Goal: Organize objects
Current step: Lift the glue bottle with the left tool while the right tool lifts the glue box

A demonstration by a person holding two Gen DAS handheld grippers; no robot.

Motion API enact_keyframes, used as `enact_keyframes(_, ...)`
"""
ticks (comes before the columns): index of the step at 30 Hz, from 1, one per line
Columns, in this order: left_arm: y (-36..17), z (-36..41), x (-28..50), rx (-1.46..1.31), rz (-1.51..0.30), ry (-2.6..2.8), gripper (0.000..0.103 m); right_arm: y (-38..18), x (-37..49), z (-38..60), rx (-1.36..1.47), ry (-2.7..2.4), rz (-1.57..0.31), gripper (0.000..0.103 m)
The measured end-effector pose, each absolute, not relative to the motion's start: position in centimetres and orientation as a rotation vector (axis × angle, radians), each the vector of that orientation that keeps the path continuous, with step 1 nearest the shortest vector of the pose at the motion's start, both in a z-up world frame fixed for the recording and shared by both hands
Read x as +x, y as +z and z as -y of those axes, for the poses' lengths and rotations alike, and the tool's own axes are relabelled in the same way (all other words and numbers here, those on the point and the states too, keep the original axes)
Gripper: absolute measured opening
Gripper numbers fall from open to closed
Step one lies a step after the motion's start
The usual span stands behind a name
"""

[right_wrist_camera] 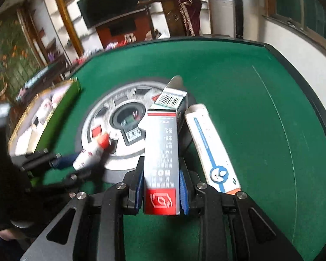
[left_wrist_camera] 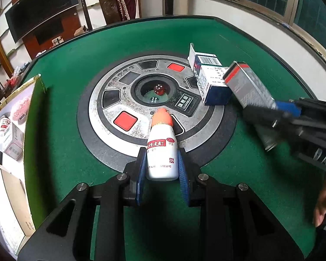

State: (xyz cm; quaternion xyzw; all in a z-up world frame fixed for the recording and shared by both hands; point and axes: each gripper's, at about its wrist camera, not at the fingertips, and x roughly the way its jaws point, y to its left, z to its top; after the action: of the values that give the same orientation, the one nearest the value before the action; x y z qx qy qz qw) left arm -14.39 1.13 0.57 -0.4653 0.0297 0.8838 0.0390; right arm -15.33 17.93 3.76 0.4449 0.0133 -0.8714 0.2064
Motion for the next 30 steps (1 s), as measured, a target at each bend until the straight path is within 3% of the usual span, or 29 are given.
enact_keyframes(11, 0.5, -1.4, -14.3, -1.404, -0.110, 2.734, 0.027, 2.5, -15.9, -16.7, 1.288, -2.407, -0.124, 0.027)
enact_keyframes(19, 1.2, -0.8, -14.2, -1.383, -0.033, 2.726, 0.027, 4.7, -14.0, -15.7, 1.143, -2.446, -0.203, 0.027)
enact_keyframes(30, 3.1, 0.3, -13.6, -1.301, 0.022, 2.781, 0.027, 4.8, -14.8, -17.0, 1.149, -2.469, -0.089, 0.027)
